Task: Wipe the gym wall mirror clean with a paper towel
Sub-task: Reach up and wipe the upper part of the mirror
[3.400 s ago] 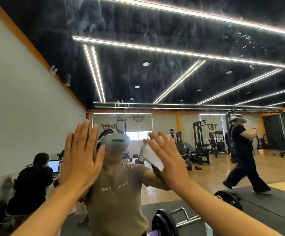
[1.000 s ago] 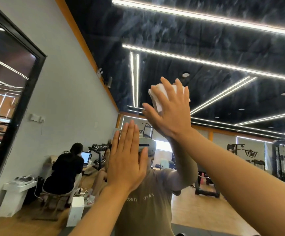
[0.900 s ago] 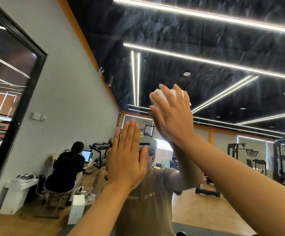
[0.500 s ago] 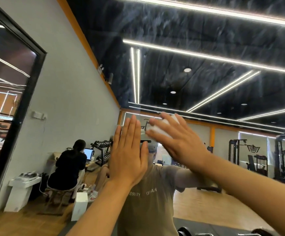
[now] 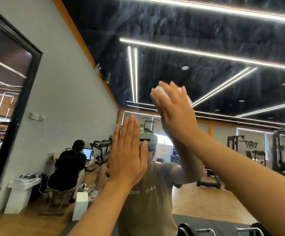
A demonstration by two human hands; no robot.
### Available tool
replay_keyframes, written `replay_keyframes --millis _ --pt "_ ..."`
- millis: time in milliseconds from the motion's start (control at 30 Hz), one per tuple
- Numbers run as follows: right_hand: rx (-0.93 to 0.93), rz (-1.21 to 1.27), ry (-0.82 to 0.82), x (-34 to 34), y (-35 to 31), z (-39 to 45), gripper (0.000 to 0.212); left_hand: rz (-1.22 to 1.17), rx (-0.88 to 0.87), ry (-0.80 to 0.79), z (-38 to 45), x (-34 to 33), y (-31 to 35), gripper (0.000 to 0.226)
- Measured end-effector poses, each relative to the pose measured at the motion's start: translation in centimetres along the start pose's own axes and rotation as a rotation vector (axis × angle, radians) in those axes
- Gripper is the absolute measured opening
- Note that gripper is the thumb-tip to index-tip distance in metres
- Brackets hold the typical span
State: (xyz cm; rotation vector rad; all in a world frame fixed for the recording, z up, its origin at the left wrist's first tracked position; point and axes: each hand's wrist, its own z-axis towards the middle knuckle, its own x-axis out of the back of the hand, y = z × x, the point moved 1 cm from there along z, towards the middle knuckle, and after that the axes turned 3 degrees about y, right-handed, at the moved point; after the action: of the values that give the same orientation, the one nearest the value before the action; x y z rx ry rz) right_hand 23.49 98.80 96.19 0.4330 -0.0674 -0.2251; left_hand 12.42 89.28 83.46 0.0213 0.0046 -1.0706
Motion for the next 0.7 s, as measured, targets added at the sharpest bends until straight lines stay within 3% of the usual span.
replay_keyframes --millis 67,167,300,500,600,700 --pt "0.079 0.002 -0.057 -0.2 -1.2 -4.6 0.048 -0.002 -0.001 0.000 0.0 0.0 0.0 0.061" --pt "0.166 0.057 -0.121 0.4 -2.8 -11.2 0.040 -0.033 -0.020 -0.006 0.2 0.3 0.0 0.058" --pt "0.251 0.034 -0.207 0.6 -4.1 -17.3 0.048 -0.054 -0.047 -0.059 0.0 0.8 -0.5 0.060" --pt "0.388 -0.038 -0.299 2.2 -2.7 -15.6 0.077 -0.060 -0.040 -0.130 0.2 1.4 -0.6 0.062" --pt "0.281 -0.002 -0.228 1.8 -1.9 -11.1 0.068 -0.120 -0.030 -0.154 0.0 2.2 -0.6 0.063" --pt "0.042 -0.028 -0.073 1.0 -1.3 -5.3 0.061 -0.104 0.049 -0.075 -2.0 3.6 -0.2 0.066"
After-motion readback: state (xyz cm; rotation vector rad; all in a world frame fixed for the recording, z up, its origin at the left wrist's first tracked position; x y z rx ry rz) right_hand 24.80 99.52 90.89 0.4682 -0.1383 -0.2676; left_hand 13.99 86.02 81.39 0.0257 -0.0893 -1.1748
